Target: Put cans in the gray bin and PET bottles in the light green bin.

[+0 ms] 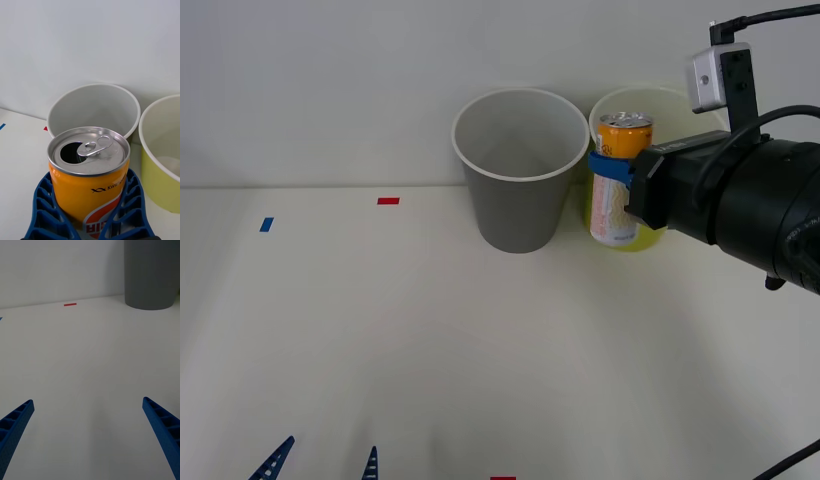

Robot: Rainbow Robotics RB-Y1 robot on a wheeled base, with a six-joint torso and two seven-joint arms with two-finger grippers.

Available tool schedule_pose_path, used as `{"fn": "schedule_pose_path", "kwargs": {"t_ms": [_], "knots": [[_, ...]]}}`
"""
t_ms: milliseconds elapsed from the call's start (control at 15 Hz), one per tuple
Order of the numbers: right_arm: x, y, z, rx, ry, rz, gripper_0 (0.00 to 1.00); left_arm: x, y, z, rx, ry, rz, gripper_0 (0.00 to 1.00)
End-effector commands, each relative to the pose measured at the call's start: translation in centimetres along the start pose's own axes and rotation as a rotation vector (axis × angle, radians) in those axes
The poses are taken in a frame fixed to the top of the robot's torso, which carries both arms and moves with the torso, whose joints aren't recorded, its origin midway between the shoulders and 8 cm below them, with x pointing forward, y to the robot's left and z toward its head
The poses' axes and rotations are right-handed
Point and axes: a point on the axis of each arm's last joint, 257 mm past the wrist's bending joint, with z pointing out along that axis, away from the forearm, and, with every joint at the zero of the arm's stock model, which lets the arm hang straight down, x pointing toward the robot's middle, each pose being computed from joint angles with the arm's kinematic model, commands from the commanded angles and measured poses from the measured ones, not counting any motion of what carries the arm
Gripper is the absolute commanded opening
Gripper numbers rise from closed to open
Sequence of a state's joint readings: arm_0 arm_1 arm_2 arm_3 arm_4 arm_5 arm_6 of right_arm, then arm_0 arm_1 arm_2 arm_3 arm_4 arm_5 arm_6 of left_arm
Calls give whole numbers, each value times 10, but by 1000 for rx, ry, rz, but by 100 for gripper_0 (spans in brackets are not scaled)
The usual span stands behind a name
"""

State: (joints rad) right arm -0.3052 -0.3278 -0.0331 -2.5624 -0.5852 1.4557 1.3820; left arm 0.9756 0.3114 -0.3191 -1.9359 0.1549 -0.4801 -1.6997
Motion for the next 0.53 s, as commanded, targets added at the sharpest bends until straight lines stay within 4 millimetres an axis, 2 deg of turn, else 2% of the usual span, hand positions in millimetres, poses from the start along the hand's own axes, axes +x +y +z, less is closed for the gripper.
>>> {"fn": "schedule_pose_path", "kwargs": {"t_ms": [67, 267, 533], "knots": [[-32, -5, 11, 6, -44, -24, 0, 0, 0, 0, 0, 0, 0, 100], [-74, -6, 22, 16, -124, -46, 0, 0, 0, 0, 0, 0, 0, 100], [-109, -4, 46, -27, -234, -32, 0, 0, 0, 0, 0, 0, 0, 100]]}}
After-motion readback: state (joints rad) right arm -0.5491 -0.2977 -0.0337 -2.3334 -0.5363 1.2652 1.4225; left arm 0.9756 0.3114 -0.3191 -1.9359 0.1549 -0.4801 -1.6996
